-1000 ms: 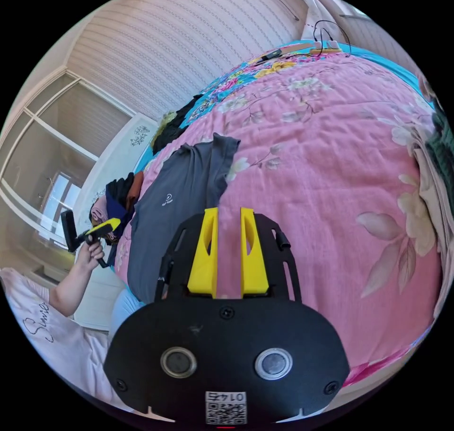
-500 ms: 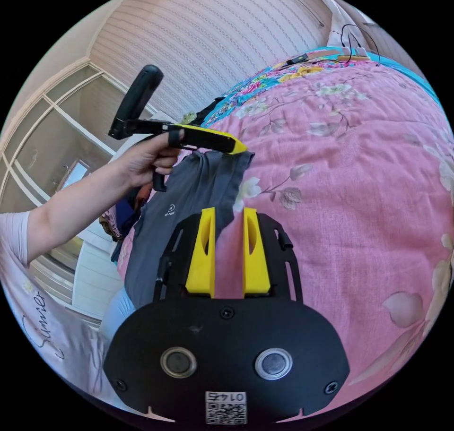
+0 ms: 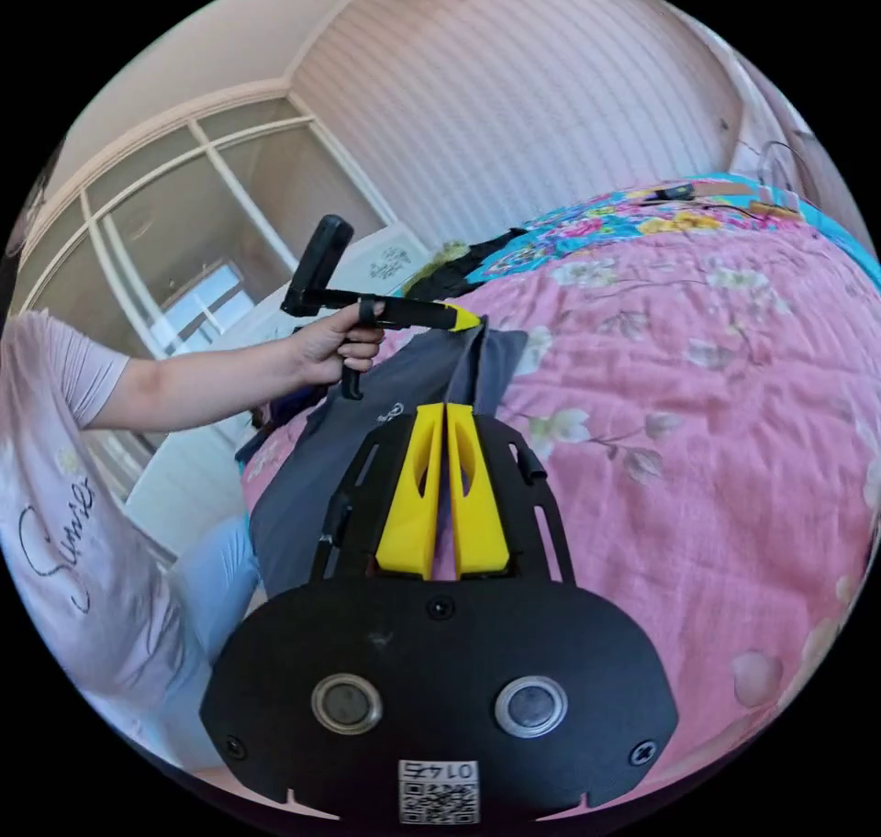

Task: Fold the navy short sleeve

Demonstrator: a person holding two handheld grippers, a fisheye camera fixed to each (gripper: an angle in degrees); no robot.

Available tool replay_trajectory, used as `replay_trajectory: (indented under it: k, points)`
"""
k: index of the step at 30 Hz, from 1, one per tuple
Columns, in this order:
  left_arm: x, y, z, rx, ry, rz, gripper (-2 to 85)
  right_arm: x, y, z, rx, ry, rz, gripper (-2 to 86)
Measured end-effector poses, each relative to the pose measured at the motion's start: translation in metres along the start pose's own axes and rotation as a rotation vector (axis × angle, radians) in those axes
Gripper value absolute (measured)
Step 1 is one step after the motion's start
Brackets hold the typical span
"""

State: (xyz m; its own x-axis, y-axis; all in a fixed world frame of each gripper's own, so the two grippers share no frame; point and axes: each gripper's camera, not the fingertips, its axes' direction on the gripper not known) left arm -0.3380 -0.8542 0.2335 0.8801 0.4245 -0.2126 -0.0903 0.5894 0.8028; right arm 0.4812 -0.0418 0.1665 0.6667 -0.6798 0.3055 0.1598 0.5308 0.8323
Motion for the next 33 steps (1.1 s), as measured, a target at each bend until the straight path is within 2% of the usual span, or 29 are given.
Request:
replay_trajectory:
  k: [4,7,12,15,19,21,27,33]
  points:
    - [-0.038,0.048,-0.005,-0.008,-0.016,-0.173,4.9,-0.021,-0.002,0.018,-0.064,0.013,-0.109,0.6]
    - [-0.052,0.068,-0.016,0.003,-0.014,-0.223,5.2,-0.027,-0.005,0.022,-0.073,-0.009,-0.126,0.5]
    - [-0.041,0.065,-0.022,0.032,0.037,-0.160,5.0,-0.030,-0.010,0.041,-0.137,0.005,-0.108,0.2]
    - [-0.029,0.054,-0.015,0.030,0.033,-0.107,4.7,-0.030,-0.017,0.065,-0.281,0.030,-0.070,-0.1]
    - [-0.037,0.056,0.009,-0.146,-0.192,-0.127,0.0,-0.034,-0.022,0.087,-0.367,0.009,-0.063,-0.2]
    - [-0.043,0.062,0.002,-0.114,-0.156,-0.136,-0.5,-0.035,-0.024,0.093,-0.388,-0.011,-0.063,-0.3]
    - [-0.059,0.091,-0.065,0.001,-0.095,-0.246,0.4,-0.038,-0.033,0.098,-0.316,-0.067,-0.054,-0.3]
    - [-0.064,0.206,-0.192,0.147,-0.202,-0.319,2.5,-0.069,-0.042,0.106,-0.285,0.002,-0.170,-0.3]
